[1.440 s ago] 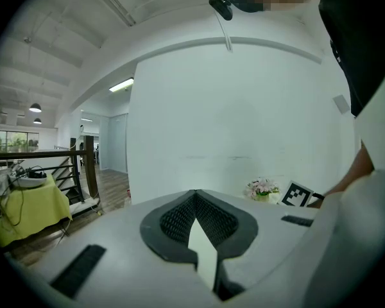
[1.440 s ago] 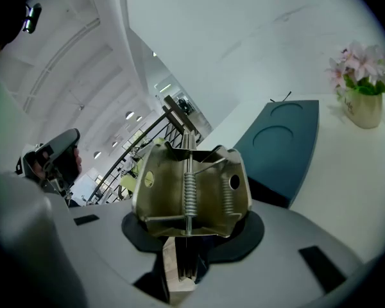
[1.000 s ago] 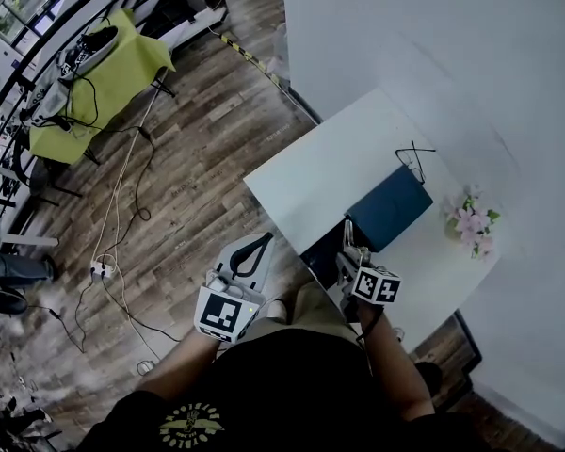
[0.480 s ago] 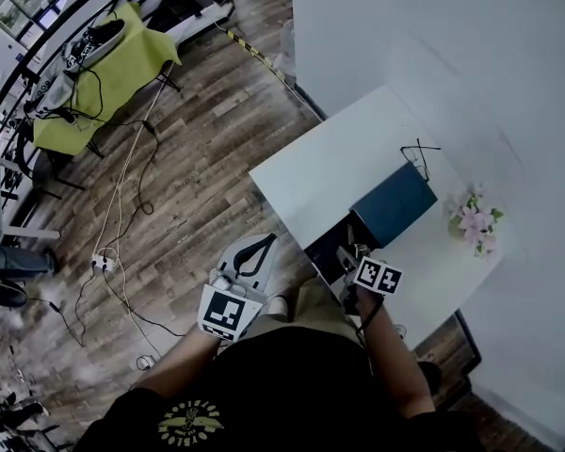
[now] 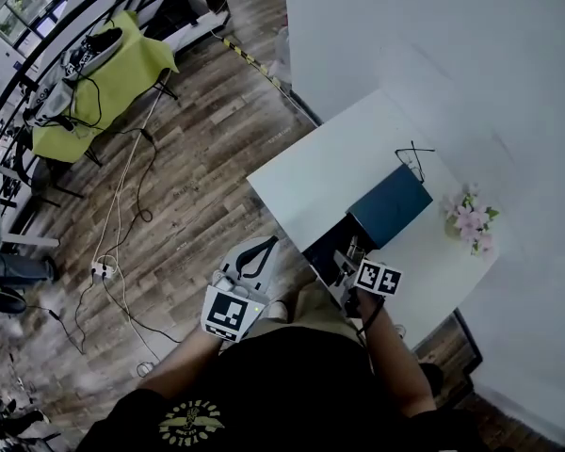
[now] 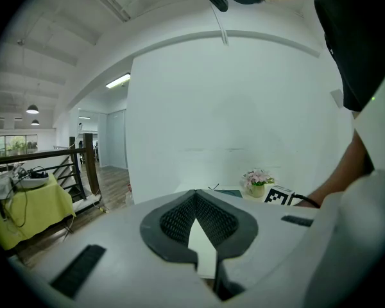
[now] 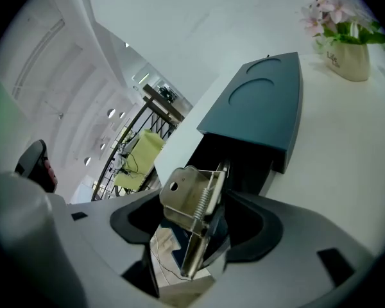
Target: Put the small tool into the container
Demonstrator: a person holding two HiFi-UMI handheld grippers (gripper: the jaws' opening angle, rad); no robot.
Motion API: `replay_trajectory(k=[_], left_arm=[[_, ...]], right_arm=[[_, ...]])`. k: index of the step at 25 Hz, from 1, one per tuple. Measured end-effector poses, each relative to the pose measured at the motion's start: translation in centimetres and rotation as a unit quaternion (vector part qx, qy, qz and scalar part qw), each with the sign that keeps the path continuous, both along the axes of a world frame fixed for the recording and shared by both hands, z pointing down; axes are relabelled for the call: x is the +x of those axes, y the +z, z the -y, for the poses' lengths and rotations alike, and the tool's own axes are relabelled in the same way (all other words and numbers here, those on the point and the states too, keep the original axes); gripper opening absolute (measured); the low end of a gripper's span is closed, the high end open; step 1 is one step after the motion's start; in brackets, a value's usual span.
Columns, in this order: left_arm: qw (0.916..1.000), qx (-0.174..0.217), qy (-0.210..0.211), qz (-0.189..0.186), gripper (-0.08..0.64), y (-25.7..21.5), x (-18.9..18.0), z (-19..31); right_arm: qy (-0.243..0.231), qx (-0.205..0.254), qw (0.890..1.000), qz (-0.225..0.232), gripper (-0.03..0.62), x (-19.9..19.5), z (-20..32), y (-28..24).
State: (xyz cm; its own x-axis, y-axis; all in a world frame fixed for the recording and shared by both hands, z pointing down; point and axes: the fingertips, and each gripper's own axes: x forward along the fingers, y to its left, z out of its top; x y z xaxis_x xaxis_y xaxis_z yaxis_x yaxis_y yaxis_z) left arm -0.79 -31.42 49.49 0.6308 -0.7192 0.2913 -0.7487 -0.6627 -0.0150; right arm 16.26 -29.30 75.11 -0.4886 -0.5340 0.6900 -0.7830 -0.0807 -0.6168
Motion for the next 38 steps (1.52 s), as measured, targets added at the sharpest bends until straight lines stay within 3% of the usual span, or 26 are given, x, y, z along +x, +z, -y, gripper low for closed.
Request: replay_trajectory(k=[5,11,17,20,23,26,33,38], left_arm=[[1.0,0.002,0.0,-0.004,0.006,-0.2,0.0,-0.1],[0.9999,0.004,0.0,-0.011,0.006,-0.5,-0.1,-0.5],[0.9993,0.002,0.006,-0.036,0.006,-1.3,-0.1,-1.0],[0.9989,0.005,0.009,-0.046,0.006,-2.0,-0.3,-1.3],[0.9984,0.011,0.014,-0.053,0.006,-2.4,-0.4,-1.7],[0.9968,0.017,0.03,-0.073,0.006,-3.5,0.1,-2.5],[0.9955,0.027,0.04,-0.082,0.006,-5.1,-0.2,-4.2],[0.9943,0.061,0.041,-0.077,0.006,-7.4,-1.6,-5.3]], right_arm=[[-0.064,-0.019,0.998,-0.02,0.285,-1.2,-1.7,0.2],[-0.072,-0.012,0.997,-0.016,0.285,-1.2,-3.0,-1.0],[-0.053,0.057,0.997,-0.014,0.28,-0.3,-2.7,-5.1],[-0.044,0.117,0.992,-0.014,0.202,-0.3,-2.5,-8.3],[-0.031,0.182,0.982,-0.037,0.08,0.2,-2.2,-11.9],[-0.014,0.239,0.968,-0.077,0.009,1.0,-2.5,-15.0],[0.003,0.332,0.936,-0.118,0.0,1.7,-4.6,-22.1],[0.016,0.383,0.911,-0.151,0.0,1.8,-6.9,-27.2]])
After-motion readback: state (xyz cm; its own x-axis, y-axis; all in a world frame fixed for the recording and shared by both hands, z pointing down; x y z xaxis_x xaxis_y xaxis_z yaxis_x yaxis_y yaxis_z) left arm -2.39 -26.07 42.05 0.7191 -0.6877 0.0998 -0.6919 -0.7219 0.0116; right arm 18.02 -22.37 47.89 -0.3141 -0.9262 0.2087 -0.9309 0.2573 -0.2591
